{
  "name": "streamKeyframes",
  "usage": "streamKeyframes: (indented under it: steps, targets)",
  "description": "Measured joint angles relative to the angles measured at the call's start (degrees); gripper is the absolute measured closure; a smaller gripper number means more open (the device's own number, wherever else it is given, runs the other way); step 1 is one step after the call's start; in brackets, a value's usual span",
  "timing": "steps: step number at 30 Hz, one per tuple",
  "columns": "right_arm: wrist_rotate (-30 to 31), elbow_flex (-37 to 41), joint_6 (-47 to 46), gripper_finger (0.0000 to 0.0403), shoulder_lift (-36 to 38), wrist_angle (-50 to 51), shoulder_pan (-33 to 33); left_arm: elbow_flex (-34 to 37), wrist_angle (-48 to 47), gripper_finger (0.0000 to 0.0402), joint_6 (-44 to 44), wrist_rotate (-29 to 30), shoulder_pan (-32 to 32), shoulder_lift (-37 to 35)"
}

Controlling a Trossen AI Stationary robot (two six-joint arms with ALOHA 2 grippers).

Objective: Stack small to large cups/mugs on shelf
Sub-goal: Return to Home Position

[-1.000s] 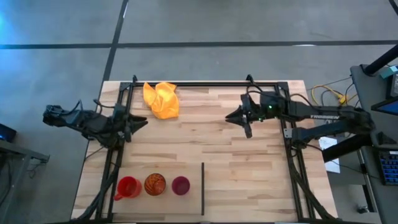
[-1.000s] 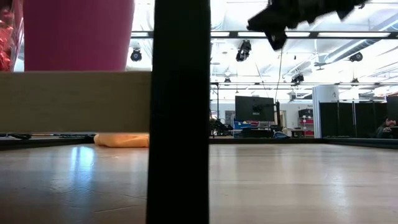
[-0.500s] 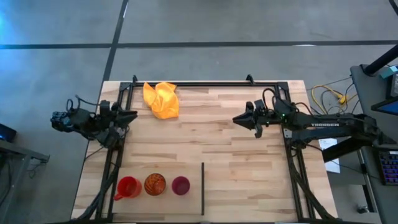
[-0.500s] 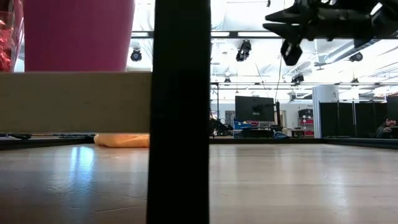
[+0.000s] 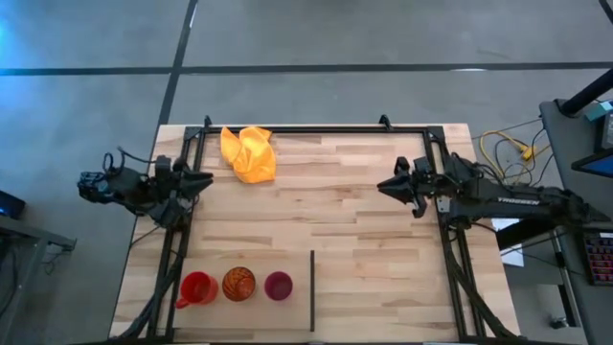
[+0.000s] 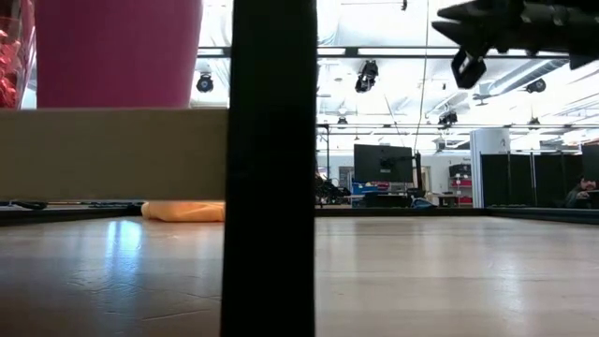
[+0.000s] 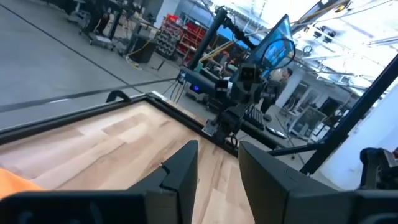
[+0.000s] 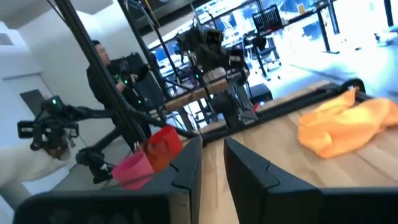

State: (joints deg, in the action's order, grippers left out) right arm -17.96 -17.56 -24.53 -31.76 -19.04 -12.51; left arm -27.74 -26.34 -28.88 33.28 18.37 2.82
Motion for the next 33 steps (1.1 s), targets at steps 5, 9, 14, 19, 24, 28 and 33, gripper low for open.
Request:
streamKeyframes:
  steps: [5,9,14,19,24,28,33]
  targets:
    - [0.0,4.7,0.3,0.0339,2.1,-0.4,0.0,0.0,-0.4,0.0299,1.4,0.1,0.0,-1.2]
    - [0.0,9.5,1.6,0.0339,3.2,-8.6,0.0,0.0,-0.9,0.0299,2.3,0.1,0.0,-1.1]
    - [0.0,15.3,-0.3,0.0339,5.1,-17.7,0.0,0.2,-3.0,0.0299,2.3,0.8,0.0,-1.3]
    - [0.0,17.1,-2.9,0.0339,6.8,-16.7,0.0,0.3,-2.6,0.0299,2.3,1.5,0.0,-1.2]
    - [0.0,17.1,-1.3,0.0339,7.1,-16.8,0.0,2.5,0.9,0.0299,2.1,0.7,0.0,-1.3]
    - [0.0,17.1,-1.4,0.0339,7.0,-16.8,0.0,6.0,5.6,0.0299,2.1,-1.8,0.0,-1.2]
    - [0.0,17.1,-1.4,0.0339,7.0,-16.7,0.0,11.5,12.0,0.0299,2.2,-2.2,0.0,-1.3]
